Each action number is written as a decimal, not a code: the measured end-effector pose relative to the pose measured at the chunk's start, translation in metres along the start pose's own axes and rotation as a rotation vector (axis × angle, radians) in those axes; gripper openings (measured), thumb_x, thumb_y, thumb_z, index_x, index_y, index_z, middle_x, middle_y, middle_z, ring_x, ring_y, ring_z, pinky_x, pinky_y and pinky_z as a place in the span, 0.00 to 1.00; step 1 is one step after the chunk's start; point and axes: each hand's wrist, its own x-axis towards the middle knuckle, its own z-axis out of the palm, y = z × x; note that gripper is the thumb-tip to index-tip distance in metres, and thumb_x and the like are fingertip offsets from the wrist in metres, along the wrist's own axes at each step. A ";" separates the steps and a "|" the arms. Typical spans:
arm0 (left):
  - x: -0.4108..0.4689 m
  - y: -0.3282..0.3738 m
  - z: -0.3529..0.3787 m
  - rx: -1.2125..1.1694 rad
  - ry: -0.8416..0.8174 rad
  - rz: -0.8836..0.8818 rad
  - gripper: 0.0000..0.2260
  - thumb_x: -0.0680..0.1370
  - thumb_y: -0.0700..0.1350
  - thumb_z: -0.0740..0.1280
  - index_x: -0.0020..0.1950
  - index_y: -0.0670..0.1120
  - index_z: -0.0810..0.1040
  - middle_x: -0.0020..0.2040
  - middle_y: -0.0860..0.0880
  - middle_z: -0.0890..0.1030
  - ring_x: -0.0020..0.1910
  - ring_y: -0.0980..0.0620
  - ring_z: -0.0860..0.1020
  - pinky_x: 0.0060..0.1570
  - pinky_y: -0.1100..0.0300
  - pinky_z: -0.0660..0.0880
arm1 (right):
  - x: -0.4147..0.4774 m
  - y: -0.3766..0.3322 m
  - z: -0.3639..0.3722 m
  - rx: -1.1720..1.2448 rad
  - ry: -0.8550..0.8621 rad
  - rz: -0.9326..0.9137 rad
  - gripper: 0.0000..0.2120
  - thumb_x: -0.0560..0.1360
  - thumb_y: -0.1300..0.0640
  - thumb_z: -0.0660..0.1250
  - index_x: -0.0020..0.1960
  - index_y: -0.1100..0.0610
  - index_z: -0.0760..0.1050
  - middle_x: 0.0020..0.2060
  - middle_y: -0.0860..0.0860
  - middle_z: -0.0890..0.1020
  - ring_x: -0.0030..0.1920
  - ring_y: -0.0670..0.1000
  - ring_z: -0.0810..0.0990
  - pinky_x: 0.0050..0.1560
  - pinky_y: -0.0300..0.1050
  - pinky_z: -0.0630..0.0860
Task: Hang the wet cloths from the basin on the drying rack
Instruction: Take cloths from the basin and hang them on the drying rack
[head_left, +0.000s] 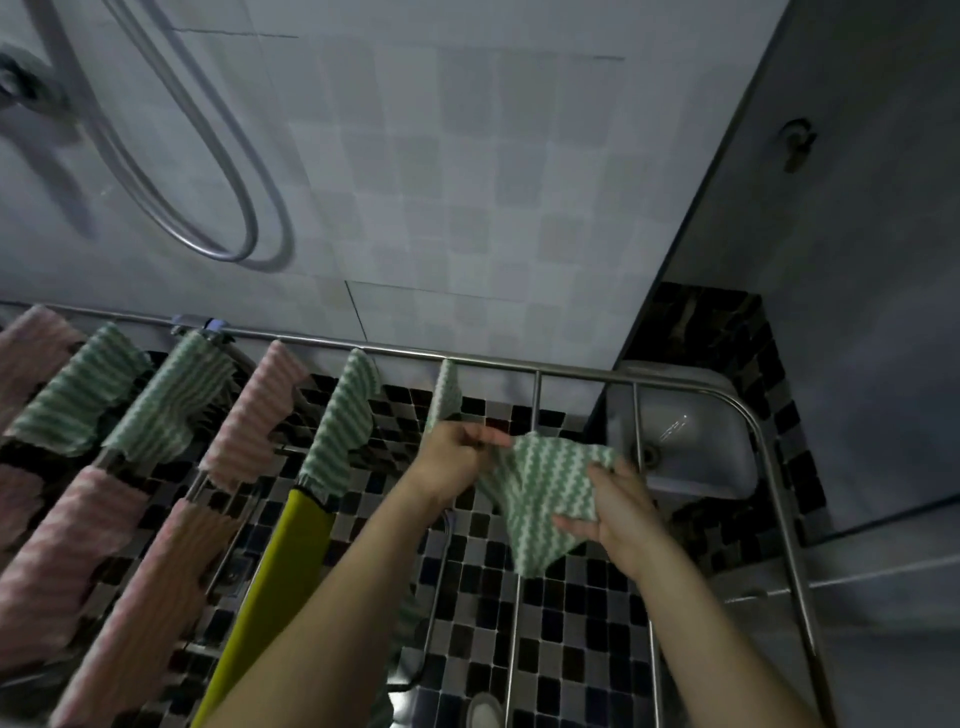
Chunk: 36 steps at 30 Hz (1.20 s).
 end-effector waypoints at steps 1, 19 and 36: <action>0.002 -0.001 0.001 0.024 0.035 0.015 0.15 0.77 0.28 0.61 0.44 0.46 0.82 0.46 0.47 0.83 0.49 0.48 0.80 0.45 0.63 0.76 | 0.003 0.000 0.002 -0.035 0.022 -0.012 0.20 0.82 0.56 0.58 0.74 0.54 0.62 0.69 0.57 0.71 0.56 0.57 0.78 0.36 0.49 0.83; 0.000 -0.007 0.023 0.575 0.105 0.358 0.21 0.76 0.42 0.70 0.69 0.47 0.73 0.55 0.48 0.78 0.47 0.55 0.77 0.53 0.61 0.77 | 0.038 -0.024 0.029 -0.467 0.152 -0.324 0.14 0.80 0.52 0.63 0.63 0.56 0.75 0.56 0.53 0.80 0.47 0.51 0.79 0.50 0.50 0.78; -0.024 -0.019 0.044 0.684 0.151 0.454 0.21 0.75 0.40 0.68 0.69 0.47 0.72 0.49 0.45 0.81 0.45 0.48 0.79 0.46 0.58 0.76 | 0.050 -0.040 0.058 -0.743 0.349 -0.643 0.06 0.76 0.54 0.69 0.49 0.56 0.81 0.43 0.48 0.83 0.39 0.45 0.78 0.34 0.35 0.69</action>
